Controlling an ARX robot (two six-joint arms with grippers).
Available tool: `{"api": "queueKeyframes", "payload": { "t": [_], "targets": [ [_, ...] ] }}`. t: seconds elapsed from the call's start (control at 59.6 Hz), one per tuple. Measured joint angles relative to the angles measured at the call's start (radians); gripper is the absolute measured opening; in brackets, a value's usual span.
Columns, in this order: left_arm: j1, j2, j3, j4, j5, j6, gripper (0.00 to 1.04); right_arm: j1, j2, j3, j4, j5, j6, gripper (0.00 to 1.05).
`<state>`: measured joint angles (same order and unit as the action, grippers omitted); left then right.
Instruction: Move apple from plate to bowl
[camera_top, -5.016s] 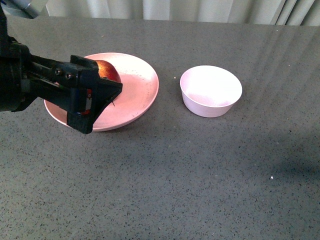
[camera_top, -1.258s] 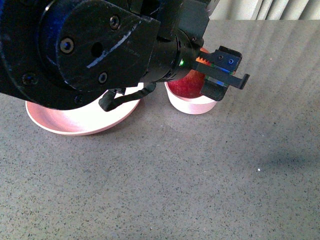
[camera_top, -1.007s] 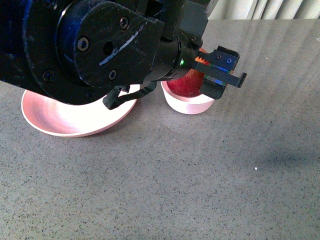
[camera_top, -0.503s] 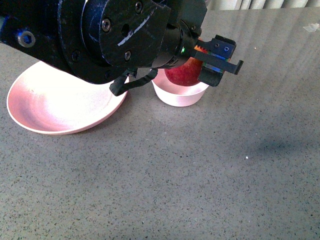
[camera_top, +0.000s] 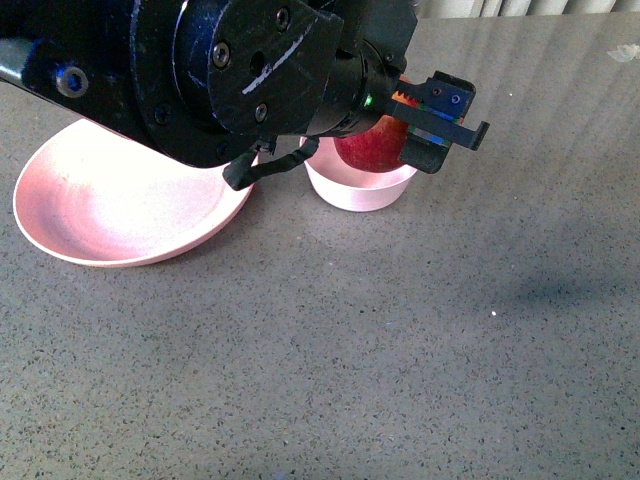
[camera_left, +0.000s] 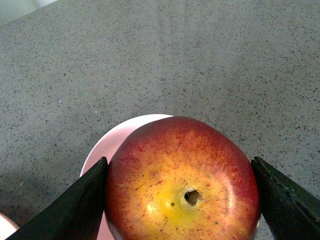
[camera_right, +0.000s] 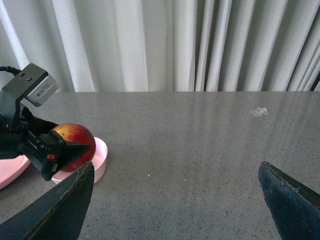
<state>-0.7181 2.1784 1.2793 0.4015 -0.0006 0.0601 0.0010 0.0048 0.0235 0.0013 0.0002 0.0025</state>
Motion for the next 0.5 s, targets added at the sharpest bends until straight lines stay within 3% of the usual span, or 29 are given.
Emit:
{"api": "queueKeyframes", "payload": {
  "t": [0.151,0.503],
  "targets": [
    [0.000,0.000,0.000,0.003,0.001,0.002,0.97,0.000,0.000,0.000,0.000,0.000,0.000,0.96],
    [0.000,0.000,0.000,0.014,0.024,0.002,0.96,0.000,0.000,0.000,0.000,0.000,0.000,0.96]
  ]
}}
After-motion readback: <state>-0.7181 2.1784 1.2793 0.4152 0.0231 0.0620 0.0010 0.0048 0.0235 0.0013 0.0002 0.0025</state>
